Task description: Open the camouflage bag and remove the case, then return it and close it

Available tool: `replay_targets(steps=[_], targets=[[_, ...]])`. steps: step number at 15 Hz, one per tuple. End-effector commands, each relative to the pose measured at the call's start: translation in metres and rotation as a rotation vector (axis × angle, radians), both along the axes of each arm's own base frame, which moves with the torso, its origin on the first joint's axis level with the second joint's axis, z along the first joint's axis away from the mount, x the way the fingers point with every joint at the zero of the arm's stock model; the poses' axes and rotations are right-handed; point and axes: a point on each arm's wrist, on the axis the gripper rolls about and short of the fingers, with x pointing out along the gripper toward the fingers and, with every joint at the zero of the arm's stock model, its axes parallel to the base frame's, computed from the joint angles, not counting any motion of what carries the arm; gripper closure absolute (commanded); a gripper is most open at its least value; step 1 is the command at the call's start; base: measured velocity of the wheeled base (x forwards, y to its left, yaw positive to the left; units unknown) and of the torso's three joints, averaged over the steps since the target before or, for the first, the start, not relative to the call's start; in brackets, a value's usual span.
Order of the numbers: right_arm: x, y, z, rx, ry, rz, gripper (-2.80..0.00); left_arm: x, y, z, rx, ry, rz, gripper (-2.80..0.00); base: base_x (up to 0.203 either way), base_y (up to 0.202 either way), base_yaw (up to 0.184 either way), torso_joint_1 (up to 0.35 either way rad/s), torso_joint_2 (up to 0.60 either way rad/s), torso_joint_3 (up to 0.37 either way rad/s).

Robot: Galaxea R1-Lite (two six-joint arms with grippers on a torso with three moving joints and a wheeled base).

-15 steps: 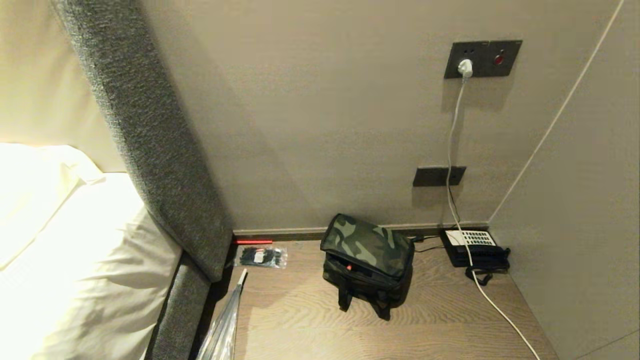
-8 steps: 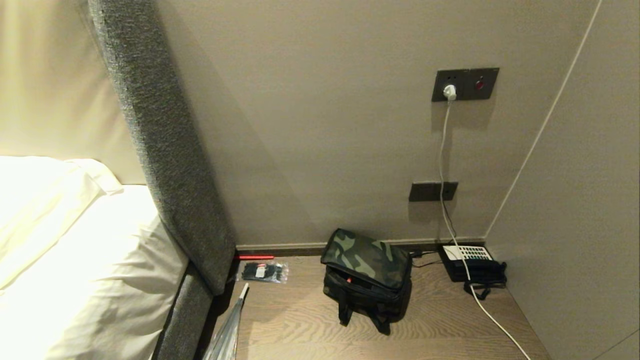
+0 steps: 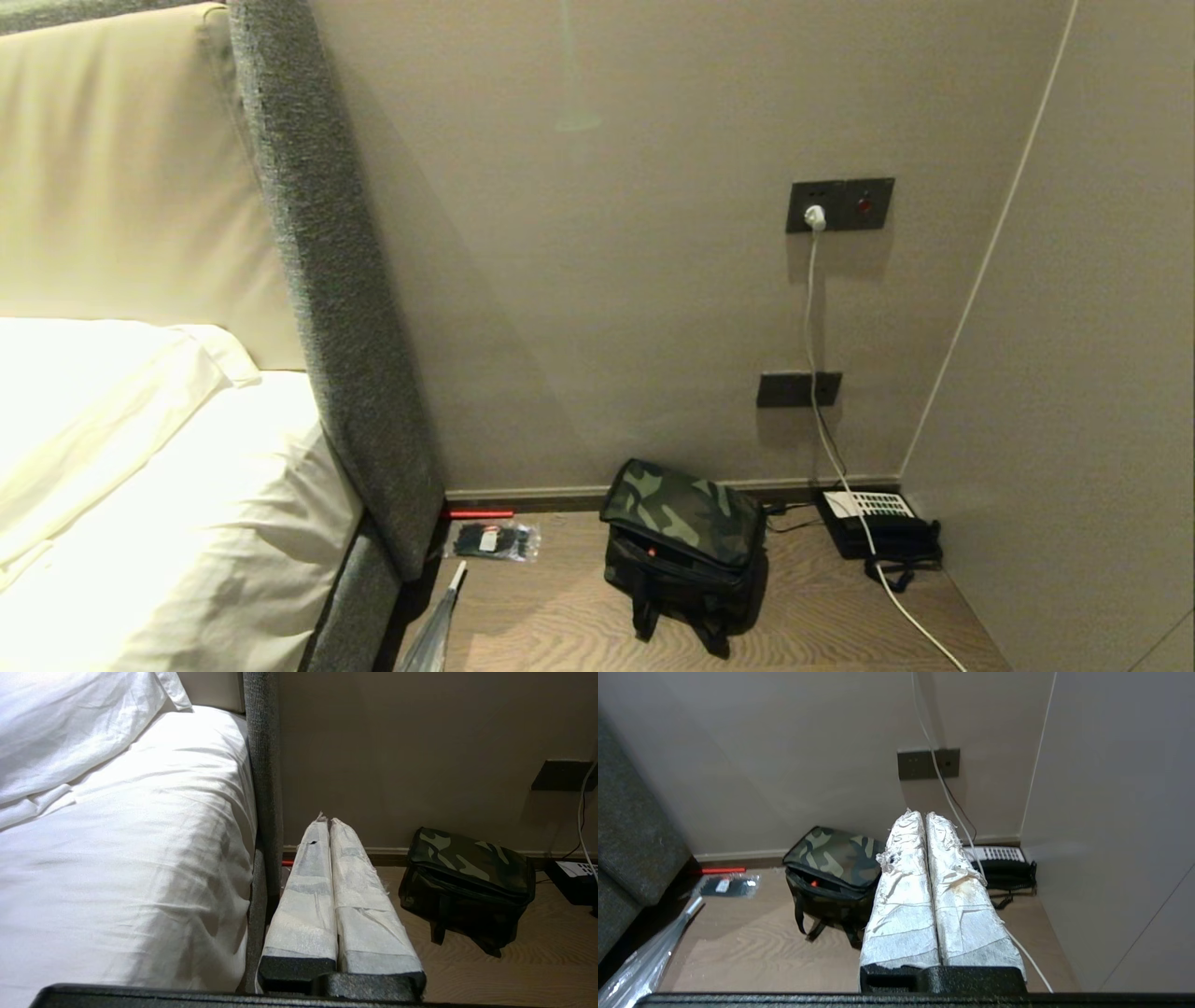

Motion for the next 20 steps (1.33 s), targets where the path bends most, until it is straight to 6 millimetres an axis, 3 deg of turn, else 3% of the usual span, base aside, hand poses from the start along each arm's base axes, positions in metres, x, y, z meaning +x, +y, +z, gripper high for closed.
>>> replay_targets(steps=[1, 20], targets=[[-0.0011, 0.0000, -0.0045, 0.000, -0.016, 0.000, 0.00, -0.0001, 0.0000, 0.0001, -0.002, 0.000, 0.001, 0.00, 0.000, 0.000, 0.000, 0.003, 0.00, 0.122], [-0.0011, 0.0000, -0.0043, -0.007, -0.017, 0.000, 0.00, 0.0000, 0.0000, -0.0002, -0.009, 0.000, 0.003, 0.00, 0.000, 0.000, 0.000, 0.000, 0.00, 0.011]])
